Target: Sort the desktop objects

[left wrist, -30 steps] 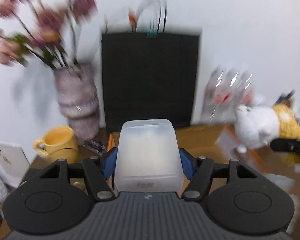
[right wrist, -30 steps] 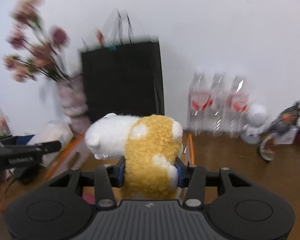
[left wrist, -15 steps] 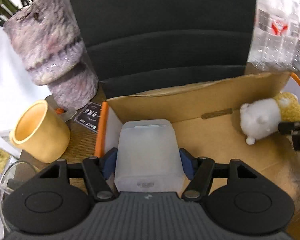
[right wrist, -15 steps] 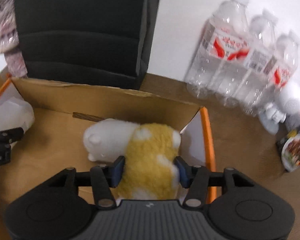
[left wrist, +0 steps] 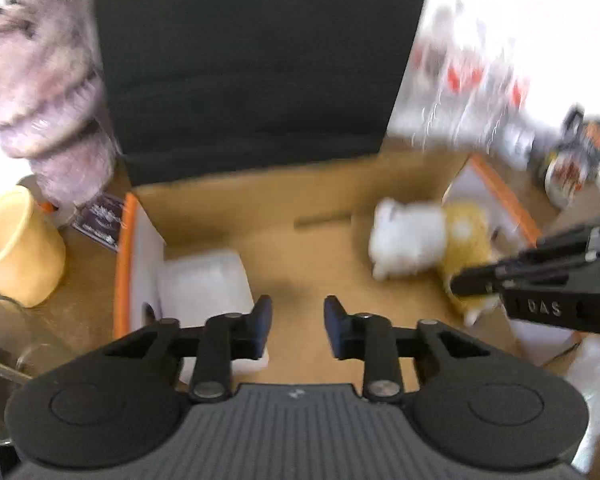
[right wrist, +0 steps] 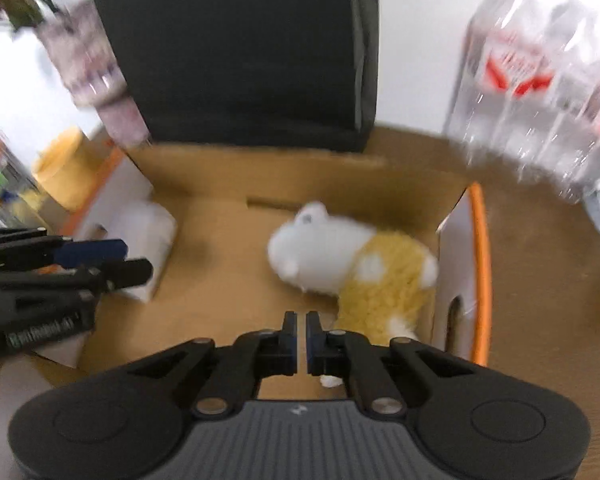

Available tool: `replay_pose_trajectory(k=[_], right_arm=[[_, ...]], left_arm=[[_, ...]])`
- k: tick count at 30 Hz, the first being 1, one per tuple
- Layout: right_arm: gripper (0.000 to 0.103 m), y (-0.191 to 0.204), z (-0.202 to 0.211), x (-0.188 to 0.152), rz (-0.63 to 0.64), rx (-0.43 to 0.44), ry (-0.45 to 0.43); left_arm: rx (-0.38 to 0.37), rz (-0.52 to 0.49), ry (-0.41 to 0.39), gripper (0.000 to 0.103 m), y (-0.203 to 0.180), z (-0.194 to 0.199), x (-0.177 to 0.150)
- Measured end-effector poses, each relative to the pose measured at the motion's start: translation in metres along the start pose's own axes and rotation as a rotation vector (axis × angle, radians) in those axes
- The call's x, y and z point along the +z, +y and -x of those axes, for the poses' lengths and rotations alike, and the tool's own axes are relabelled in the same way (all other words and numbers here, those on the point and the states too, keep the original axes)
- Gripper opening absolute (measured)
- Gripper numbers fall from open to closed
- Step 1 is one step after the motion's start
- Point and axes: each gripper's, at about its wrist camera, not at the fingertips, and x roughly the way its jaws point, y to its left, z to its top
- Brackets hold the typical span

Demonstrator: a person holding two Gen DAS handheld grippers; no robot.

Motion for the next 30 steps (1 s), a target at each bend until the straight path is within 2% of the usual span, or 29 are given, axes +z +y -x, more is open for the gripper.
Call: replay_pose_trajectory(k=[4,7,9,10,11,12,14,15,16,17,18,20,22,26,28,30], right_arm=[[0.004,-0.006,-0.024,0.003,-0.028,-0.06,-0.018],[0.004,-0.011,-0.025,0.005,-0.056,-0.075,-0.055],[0.011,-0.013,-0.018,0.005,-0.074,-0.06,-0.084],[0.014,-0.014,-0.012,0.004,-0.082,-0.048,-0.094],[0.024,-0.013,-0.004,0.003,-0.087,-0.03,-0.101],[0.036,-0.011,0.005,0.002,-0.082,-0.015,-0.102],[0.042,-0.008,0.022,-0.004,-0.061,-0.003,-0.1],[0.042,-0.005,0.031,-0.008,-0.046,-0.009,-0.099],[0.042,-0.002,0.04,-0.013,-0.037,-0.016,-0.099],[0.042,0.001,0.051,-0.019,-0.033,-0.025,-0.099],[0.043,0.003,0.061,-0.026,-0.034,-0.03,-0.101],[0.045,0.007,0.079,-0.042,-0.042,-0.032,-0.111],[0.049,0.013,0.096,-0.063,-0.047,-0.024,-0.126],[0.05,0.03,0.126,-0.11,-0.033,0.005,-0.171],[0.051,0.041,0.144,-0.141,-0.024,0.025,-0.225],[0.06,0.054,0.159,-0.182,-0.017,0.03,-0.293]], left_arm=[[-0.004,0.042,0.023,0.023,0.011,-0.02,0.001],[0.009,0.045,-0.006,0.024,0.012,-0.018,0.004],[0.02,0.047,-0.047,0.035,0.007,-0.005,0.005],[0.025,0.045,-0.064,0.048,0.006,0.003,0.005],[0.031,0.044,-0.078,0.053,0.005,0.01,0.005],[0.036,0.042,-0.093,0.053,0.003,0.018,0.005],[0.053,0.038,-0.108,0.053,0.0,0.035,0.003],[0.065,0.035,-0.107,0.055,-0.003,0.044,0.002],[0.079,0.039,-0.108,0.066,-0.004,0.052,-0.001],[0.089,0.048,-0.117,0.082,-0.006,0.06,-0.007],[0.099,0.058,-0.126,0.088,-0.007,0.069,-0.014],[0.117,0.078,-0.145,0.092,-0.01,0.086,-0.027],[0.103,0.088,-0.168,0.098,-0.015,0.103,-0.048],[0.081,0.072,-0.201,0.098,-0.03,0.138,-0.091],[0.072,0.084,-0.257,0.103,-0.035,0.16,-0.123],[0.066,0.092,-0.32,0.103,-0.041,0.182,-0.165]])
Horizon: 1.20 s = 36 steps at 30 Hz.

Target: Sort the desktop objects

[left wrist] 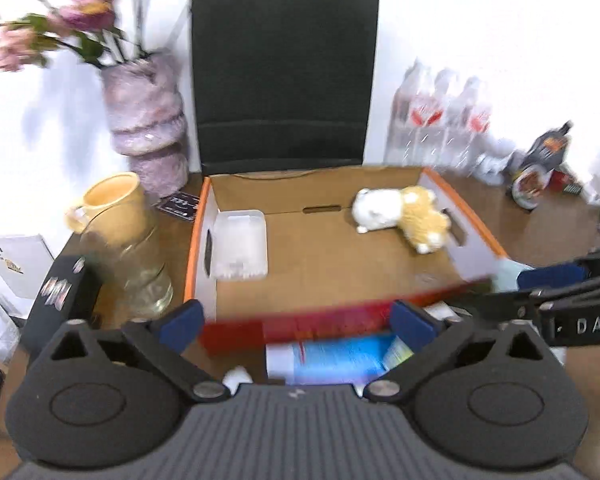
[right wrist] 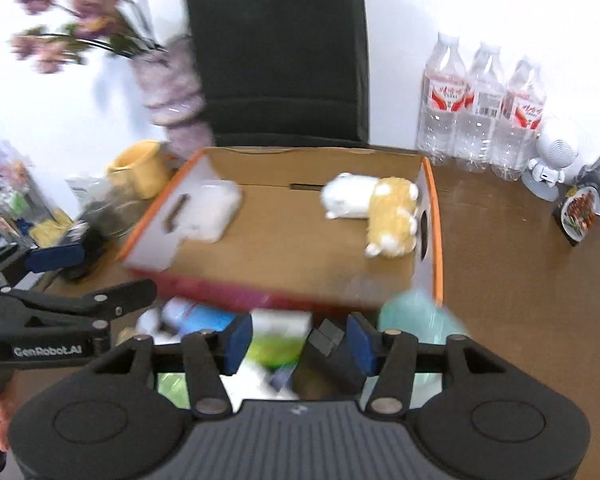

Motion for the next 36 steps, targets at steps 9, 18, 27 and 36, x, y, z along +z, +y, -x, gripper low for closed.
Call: replay_pose_trajectory(k=[9,18,27,36], right_arm=[[0.079,0.04,0.031,-0.178,0.058,-0.101,-0.126],[0.095,0.045,0.006,-0.204,0.028,-0.138,-0.138],[0.103,0.043,-0.003,-0.207,0.014,-0.149,-0.124],[0.103,0.043,-0.003,-0.207,0.015,-0.151,-0.127]], left_arm=[[-0.006,0.051,0.006,0.103,-0.006,0.043,-0.161],[0.046,0.045,0.034,0.103,-0.008,0.023,-0.173],[0.06,0.033,0.036,0.103,-0.01,0.022,-0.175],[0.062,0.033,0.033,0.103,-0.011,0.022,-0.174]])
